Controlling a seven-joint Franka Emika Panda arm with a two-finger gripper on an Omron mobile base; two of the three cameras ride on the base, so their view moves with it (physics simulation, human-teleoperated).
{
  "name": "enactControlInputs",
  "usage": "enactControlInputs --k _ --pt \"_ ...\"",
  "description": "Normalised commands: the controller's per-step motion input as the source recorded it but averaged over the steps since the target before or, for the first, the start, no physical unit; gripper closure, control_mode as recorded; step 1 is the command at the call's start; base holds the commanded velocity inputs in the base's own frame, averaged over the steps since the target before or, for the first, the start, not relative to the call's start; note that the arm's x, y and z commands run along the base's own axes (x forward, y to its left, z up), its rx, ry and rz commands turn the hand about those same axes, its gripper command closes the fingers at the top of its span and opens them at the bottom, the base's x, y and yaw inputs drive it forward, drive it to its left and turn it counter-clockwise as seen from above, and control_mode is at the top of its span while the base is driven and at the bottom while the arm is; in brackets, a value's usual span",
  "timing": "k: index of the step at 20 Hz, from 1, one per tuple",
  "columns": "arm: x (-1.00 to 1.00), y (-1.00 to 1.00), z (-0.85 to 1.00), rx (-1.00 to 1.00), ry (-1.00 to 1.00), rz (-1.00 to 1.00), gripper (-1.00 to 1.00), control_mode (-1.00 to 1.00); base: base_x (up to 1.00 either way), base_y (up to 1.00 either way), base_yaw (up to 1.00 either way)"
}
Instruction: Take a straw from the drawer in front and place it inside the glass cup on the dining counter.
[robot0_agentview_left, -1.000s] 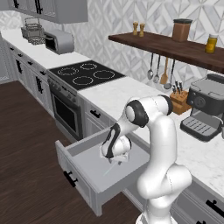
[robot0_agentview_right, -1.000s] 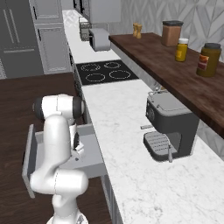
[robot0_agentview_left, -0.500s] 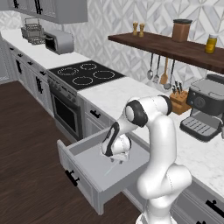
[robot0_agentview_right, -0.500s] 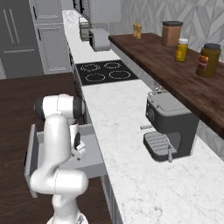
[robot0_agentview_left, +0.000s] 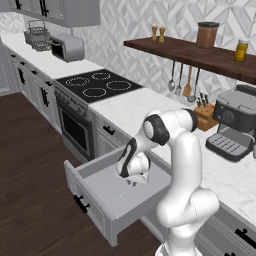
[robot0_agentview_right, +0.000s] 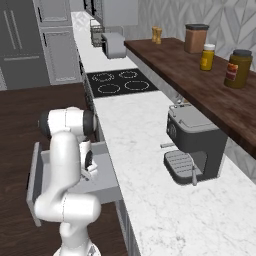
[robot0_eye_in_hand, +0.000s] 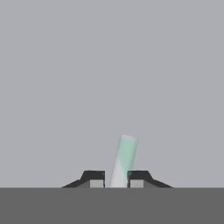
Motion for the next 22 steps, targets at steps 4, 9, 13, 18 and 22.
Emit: enactControlInputs --k 4,9,13,18,22 --pt "0.0 0.0 0.69 0.0 -0.07 -0.03 1.0 -1.0 0.0 0.0 0.0" --pt "-0.04 0.0 1.0 0.0 -0.13 -0.02 1.0 -1.0 0.0 0.0 0.0" --pt "-0.18 0.0 1.0 0.0 -0.14 0.0 1.0 -1.0 0.0 0.0 0.0" --pt "-0.05 0.0 1.0 0.0 -0.1 0.07 1.0 -1.0 0.0 0.0 0.0" --pt "-0.01 0.0 1.0 0.0 -0.02 0.12 1.0 -1.0 0.0 0.0 0.0"
